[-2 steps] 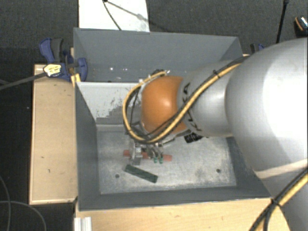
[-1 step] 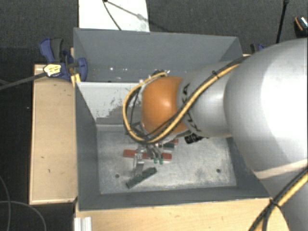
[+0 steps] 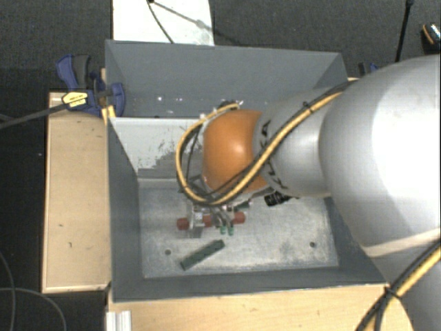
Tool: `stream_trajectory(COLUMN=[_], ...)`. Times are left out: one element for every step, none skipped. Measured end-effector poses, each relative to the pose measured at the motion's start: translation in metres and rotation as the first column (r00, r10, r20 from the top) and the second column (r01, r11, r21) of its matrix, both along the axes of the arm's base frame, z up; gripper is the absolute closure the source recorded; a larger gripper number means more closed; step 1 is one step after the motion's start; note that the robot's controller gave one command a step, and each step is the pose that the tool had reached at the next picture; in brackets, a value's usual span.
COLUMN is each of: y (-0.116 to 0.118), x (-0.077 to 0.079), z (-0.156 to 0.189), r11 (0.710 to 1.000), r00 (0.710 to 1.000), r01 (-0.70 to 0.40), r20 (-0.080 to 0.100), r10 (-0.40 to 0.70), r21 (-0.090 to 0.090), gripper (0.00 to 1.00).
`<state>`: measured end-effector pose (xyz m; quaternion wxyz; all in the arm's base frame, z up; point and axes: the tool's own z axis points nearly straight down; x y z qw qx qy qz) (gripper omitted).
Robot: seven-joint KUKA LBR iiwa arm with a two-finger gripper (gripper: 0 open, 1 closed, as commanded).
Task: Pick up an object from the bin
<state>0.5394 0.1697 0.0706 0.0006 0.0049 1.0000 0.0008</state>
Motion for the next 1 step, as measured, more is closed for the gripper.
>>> stream_trajectory(y=[-0.0068], x=[0.0056], z=[0.1473], r11=[0.991], r00=[0.990], r01=[-0.137], r20=[0.010], r10=[0.137], r21=[0.000], gripper=[1.00])
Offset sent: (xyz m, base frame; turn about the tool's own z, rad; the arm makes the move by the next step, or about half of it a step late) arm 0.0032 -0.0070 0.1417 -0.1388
